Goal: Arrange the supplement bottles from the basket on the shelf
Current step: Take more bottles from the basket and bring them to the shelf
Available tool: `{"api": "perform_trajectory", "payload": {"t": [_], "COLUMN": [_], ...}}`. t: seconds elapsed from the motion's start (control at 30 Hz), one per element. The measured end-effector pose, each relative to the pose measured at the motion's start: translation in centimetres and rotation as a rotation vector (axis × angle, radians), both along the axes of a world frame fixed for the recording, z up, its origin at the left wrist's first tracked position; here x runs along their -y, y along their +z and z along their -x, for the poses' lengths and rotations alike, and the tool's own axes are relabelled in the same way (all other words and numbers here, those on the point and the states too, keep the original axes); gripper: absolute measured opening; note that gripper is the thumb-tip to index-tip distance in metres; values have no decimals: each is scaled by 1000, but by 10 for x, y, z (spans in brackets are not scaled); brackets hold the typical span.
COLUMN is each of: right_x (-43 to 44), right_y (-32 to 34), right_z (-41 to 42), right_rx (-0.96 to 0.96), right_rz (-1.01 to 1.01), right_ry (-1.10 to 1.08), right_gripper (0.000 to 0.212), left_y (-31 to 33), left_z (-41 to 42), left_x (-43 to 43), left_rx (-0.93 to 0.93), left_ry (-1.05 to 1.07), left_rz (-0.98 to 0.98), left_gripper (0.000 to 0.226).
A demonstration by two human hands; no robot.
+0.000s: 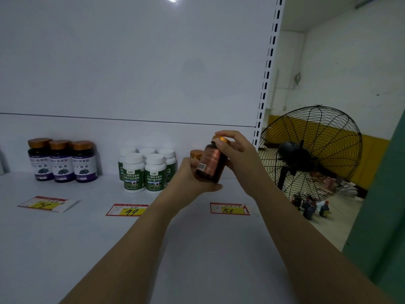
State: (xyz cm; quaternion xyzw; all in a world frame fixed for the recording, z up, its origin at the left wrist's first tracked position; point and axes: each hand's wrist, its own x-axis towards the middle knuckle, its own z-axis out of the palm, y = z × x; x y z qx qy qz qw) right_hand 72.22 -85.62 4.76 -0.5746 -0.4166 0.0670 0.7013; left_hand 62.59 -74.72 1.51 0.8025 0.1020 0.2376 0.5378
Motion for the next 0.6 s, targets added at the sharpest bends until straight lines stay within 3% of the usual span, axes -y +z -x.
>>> {"api": "perform_trajectory", "payload": {"t": [0.13,0.27,0.4,0.6], "right_x": [3,2,-1,2], "right_y": [1,0,-3,-3], "right_z": [-4,-1,0,-7], "right_rx": [-126,-106,-48,-172], "right_rz": [-56,-5,52,-10], "right_ry": [117,92,16,85], "right_gripper": [25,25,26,26], "left_y": [1,2,2,2], "left_z": [2,2,0,3], "left_x": [1,1,2,0], "left_rx": [-34,32,76,-37], "left_ry": [-112,-47,6,-115], "left_rz": [-10,30,22,7], "left_gripper": [43,33,39,48]}}
